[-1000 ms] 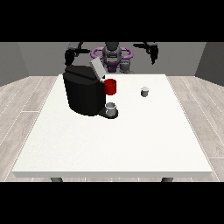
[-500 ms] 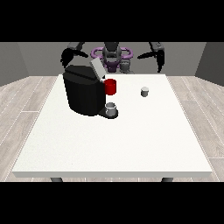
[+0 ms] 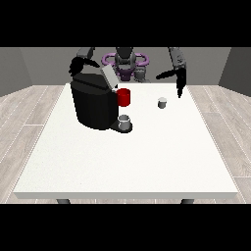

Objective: Insert the coffee pod into the coffee machine and close the lid

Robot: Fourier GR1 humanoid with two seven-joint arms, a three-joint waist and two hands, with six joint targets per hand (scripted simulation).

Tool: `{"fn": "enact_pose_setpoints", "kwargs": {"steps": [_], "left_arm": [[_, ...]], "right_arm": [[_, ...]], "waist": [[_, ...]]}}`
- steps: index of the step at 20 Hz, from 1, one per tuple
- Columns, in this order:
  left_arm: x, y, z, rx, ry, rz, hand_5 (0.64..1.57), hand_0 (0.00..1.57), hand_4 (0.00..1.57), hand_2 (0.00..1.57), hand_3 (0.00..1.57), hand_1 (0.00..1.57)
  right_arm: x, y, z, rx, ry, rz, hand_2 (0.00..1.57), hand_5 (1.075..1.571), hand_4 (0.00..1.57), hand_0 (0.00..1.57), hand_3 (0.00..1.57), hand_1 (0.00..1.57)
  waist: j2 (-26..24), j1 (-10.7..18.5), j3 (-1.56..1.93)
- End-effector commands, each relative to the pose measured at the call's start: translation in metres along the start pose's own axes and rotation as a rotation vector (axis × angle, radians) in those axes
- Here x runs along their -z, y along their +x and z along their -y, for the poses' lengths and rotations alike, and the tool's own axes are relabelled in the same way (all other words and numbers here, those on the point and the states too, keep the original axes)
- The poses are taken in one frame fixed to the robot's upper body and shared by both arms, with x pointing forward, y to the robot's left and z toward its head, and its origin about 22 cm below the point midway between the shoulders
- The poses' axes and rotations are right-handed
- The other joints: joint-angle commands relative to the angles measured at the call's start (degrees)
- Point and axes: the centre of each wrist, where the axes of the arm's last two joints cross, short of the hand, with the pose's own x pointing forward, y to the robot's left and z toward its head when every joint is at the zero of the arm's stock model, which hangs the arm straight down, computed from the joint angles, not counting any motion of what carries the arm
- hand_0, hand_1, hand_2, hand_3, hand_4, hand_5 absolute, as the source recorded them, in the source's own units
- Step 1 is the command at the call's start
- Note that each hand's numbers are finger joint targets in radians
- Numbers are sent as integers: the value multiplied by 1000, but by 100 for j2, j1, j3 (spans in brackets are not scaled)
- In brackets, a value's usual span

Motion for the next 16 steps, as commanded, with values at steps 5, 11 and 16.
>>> {"fn": "enact_pose_setpoints", "kwargs": {"steps": [5,11,16], "left_arm": [[8,-28,8,96,-33,-102,1571,0,0,0,0,0],[31,-6,7,197,-84,-91,1571,0,0,198,0,0],[38,-17,23,232,-30,-123,1571,446,0,606,295,446]], "right_arm": [[5,-5,4,-5,1,-51,0,1571,337,0,0,0],[15,-20,-3,-53,-36,-76,0,1571,392,0,0,0],[23,-18,2,-79,3,-119,0,1571,423,0,0,0]], "waist": [[33,30,0],[251,117,1],[190,10,0]]}}
